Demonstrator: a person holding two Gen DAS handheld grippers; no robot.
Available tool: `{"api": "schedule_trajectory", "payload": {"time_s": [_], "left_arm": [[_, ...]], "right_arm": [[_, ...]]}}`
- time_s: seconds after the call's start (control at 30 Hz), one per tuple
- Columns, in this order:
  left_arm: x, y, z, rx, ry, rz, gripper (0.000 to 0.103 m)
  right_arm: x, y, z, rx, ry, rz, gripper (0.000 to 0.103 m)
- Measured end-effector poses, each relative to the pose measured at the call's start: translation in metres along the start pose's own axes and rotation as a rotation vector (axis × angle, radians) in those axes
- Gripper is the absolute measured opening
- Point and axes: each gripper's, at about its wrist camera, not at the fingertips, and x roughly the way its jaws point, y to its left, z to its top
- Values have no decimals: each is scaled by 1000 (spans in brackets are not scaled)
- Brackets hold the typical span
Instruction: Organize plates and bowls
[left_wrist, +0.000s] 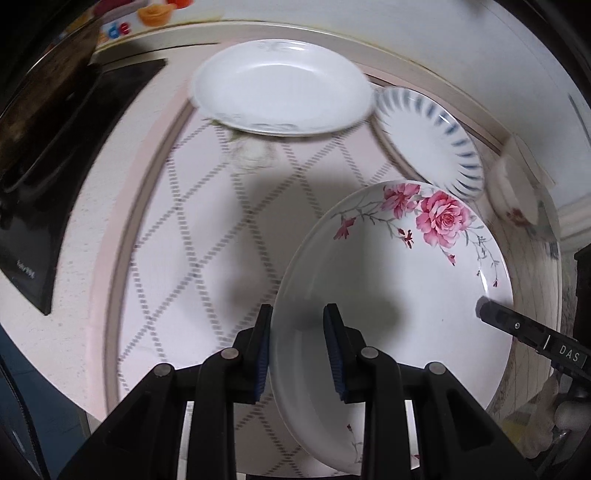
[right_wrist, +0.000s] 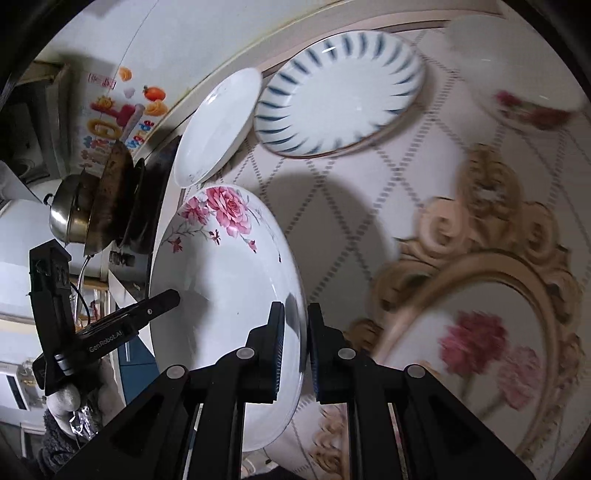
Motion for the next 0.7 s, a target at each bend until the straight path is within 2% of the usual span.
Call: {"api": "schedule_trajectory", "payload": {"time_s": [0.37, 0.7], "left_arm": [[37, -55, -4, 94, 36, -12, 25], [56, -73, 2, 110, 52, 20, 25]], "right_arm": [[-36, -79, -32, 119, -40, -40, 14], [-40, -111, -37, 143, -58, -32, 14]]}}
